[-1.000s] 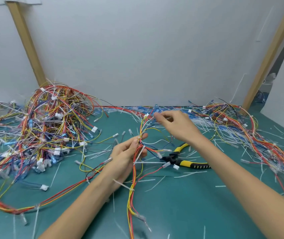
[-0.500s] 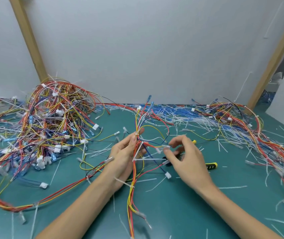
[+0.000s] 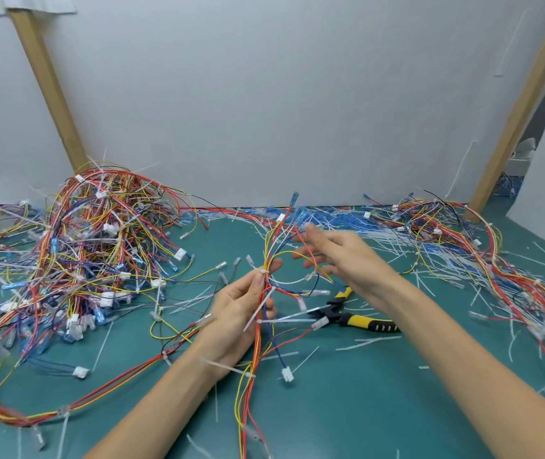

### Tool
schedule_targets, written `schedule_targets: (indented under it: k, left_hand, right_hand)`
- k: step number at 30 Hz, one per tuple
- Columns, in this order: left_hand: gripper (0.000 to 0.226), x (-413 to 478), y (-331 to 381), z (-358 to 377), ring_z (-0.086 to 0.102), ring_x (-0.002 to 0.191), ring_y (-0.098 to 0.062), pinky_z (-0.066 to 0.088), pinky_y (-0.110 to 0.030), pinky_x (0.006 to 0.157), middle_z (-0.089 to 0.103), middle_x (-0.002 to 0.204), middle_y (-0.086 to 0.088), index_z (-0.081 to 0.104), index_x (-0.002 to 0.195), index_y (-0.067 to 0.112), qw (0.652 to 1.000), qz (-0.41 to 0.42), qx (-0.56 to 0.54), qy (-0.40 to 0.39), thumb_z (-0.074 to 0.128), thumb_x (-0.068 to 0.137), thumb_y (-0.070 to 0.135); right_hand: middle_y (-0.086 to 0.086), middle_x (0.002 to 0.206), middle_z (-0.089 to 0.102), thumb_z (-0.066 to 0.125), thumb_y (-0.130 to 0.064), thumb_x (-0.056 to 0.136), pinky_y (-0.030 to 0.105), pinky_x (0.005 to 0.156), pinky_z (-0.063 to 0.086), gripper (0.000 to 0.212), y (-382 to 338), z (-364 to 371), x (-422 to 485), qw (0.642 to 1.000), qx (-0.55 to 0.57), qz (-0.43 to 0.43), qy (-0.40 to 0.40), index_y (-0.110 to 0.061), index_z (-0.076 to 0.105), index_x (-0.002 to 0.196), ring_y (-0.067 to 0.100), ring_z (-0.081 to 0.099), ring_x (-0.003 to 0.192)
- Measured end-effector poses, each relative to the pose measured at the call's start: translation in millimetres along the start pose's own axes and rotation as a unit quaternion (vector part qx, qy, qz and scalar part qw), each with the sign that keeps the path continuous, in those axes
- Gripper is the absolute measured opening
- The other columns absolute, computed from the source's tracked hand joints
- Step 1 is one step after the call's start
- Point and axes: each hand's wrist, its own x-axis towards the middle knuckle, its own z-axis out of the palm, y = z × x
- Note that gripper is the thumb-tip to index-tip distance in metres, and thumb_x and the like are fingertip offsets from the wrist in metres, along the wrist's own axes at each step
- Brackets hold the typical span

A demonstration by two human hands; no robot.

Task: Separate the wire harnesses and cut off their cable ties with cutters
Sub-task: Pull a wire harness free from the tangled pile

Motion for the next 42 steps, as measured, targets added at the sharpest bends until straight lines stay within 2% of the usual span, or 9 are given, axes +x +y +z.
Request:
schedule_targets:
  k: [5,8,12,17,23,27,34,38,42]
  left_hand:
    - [0.031,-2.2,2.1,1.0,0.047,0.056,-0.007,0.041,-0.017,0.052,0.057,0.086,-0.004,0.072,0.113,0.002,1.000,-0.017,-0.002,-0.005,0.054,0.092,0.015]
    - [0.031,-1.2,5.6,2.8,0.044,0.056,-0.005,0.041,-0.017,0.052,0.049,0.071,0.002,0.072,0.114,0.002,0.998,-0.048,-0.013,-0.040,0.053,0.093,0.015]
    - [0.030,2.4,11.1,5.6,0.042,0.054,-0.003,0.040,-0.014,0.050,0.044,0.074,0.003,0.075,0.109,0.001,0.996,-0.060,-0.019,-0.069,0.052,0.094,0.013]
    - [0.029,1.8,14.7,7.1,0.040,0.049,-0.002,0.037,-0.014,0.047,0.044,0.075,0.001,0.073,0.109,0.000,0.996,-0.061,-0.005,-0.072,0.053,0.093,0.012]
    - [0.031,-0.9,16.5,11.4,0.038,0.046,-0.001,0.035,-0.013,0.045,0.041,0.079,-0.002,0.065,0.114,-0.003,0.994,-0.075,0.043,-0.072,0.054,0.091,0.014]
    - [0.032,-1.8,16.6,14.6,0.036,0.045,-0.001,0.035,-0.013,0.044,0.046,0.076,0.001,0.065,0.115,-0.004,0.992,-0.089,0.048,-0.078,0.055,0.090,0.014]
    - [0.030,0.0,12.6,17.2,0.036,0.044,-0.001,0.035,-0.014,0.043,0.048,0.062,0.009,0.063,0.119,-0.005,0.993,-0.088,0.060,-0.060,0.051,0.096,0.011]
    - [0.033,-6.7,4.7,9.5,0.032,0.044,-0.003,0.034,-0.016,0.045,0.040,0.054,0.007,0.061,0.117,-0.002,0.994,-0.082,0.043,-0.058,0.051,0.091,0.016]
    - [0.033,-6.6,1.9,4.6,0.032,0.043,-0.002,0.034,-0.015,0.042,0.032,0.057,0.005,0.061,0.117,-0.003,0.995,-0.088,-0.010,-0.046,0.049,0.091,0.013]
  right_hand:
    - [-0.008,0.071,0.073,0.064,-0.035,0.096,0.022,0.056,0.045,0.026,-3.2,14.8,14.6,0.996,0.077,-0.020,0.051,-0.014,0.070,0.082,0.004,0.060,0.063]
    - [-0.009,0.061,0.069,0.066,-0.029,0.096,0.019,0.048,0.038,0.025,-5.6,17.1,16.8,0.993,0.068,-0.029,0.087,-0.014,0.067,0.076,0.004,0.055,0.056]
    - [-0.009,0.060,0.069,0.065,-0.022,0.098,0.023,0.048,0.031,0.026,-10.4,15.2,16.4,0.988,0.077,-0.048,0.128,-0.017,0.067,0.073,0.011,0.051,0.058]
    - [-0.010,0.066,0.072,0.062,-0.021,0.100,0.019,0.046,0.034,0.021,-7.3,15.8,18.8,0.984,0.115,-0.041,0.131,-0.020,0.071,0.081,0.006,0.053,0.052]
    - [-0.012,0.070,0.072,0.063,-0.035,0.097,0.016,0.042,0.036,0.021,3.1,17.3,23.9,0.977,0.183,0.027,0.106,-0.021,0.070,0.083,0.002,0.056,0.052]
    - [-0.011,0.064,0.064,0.064,-0.036,0.093,0.014,0.033,0.031,0.016,7.7,19.1,28.7,0.927,0.357,0.107,0.044,-0.024,0.067,0.083,0.003,0.053,0.046]
    - [-0.007,0.064,0.061,0.069,-0.041,0.072,0.013,0.031,0.033,0.023,13.4,21.6,32.0,0.899,0.421,0.113,0.035,-0.023,0.062,0.083,0.003,0.054,0.043]
    - [-0.004,0.086,0.069,0.066,-0.037,0.081,0.017,0.042,0.043,0.026,16.8,9.8,28.0,0.932,0.356,0.050,-0.043,-0.017,0.068,0.098,0.008,0.065,0.062]
    - [-0.001,0.110,0.072,0.063,-0.025,0.089,0.019,0.060,0.054,0.028,22.3,-10.2,20.3,0.928,0.348,0.025,-0.129,-0.015,0.075,0.113,0.010,0.070,0.082]
